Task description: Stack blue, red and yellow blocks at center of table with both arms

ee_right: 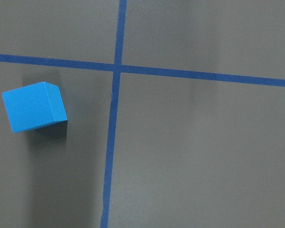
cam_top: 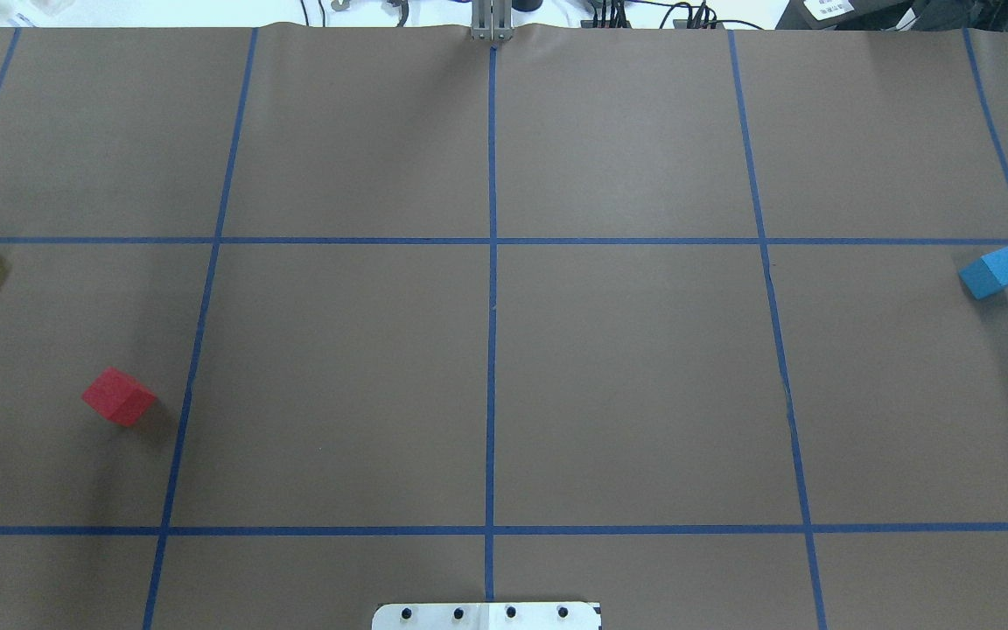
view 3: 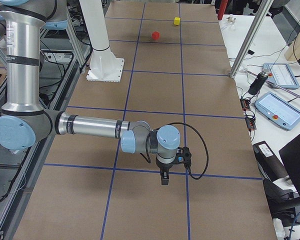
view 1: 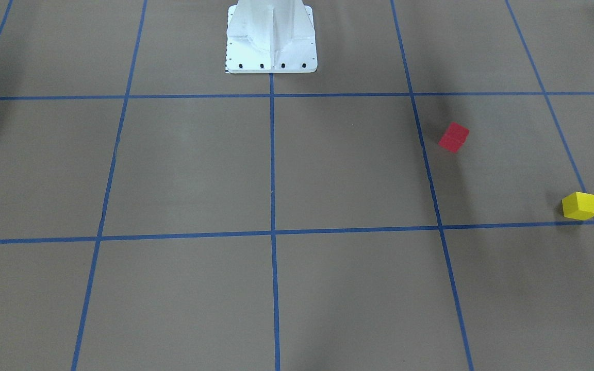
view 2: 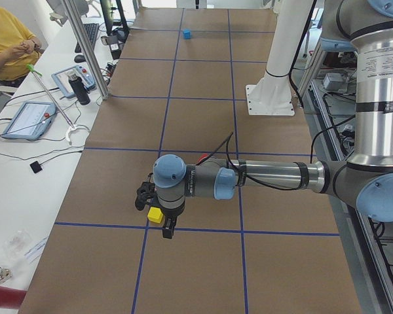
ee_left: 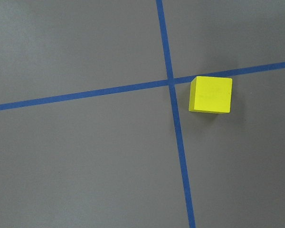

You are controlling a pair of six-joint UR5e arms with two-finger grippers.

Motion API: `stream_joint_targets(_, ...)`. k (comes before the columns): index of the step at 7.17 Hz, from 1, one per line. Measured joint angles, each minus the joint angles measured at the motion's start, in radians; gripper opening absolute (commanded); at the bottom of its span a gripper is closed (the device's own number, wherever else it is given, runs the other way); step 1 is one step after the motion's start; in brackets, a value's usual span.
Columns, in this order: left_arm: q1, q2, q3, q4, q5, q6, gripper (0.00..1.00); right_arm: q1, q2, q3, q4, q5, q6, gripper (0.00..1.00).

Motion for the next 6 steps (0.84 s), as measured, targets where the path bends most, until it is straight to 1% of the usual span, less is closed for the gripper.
stream_joint_targets(6,-0.001,0.003,-0.039,0.004,0.002,-0.002,1.0,0.0,0.005,0.022,0.005,-0.002,0.002,1.0)
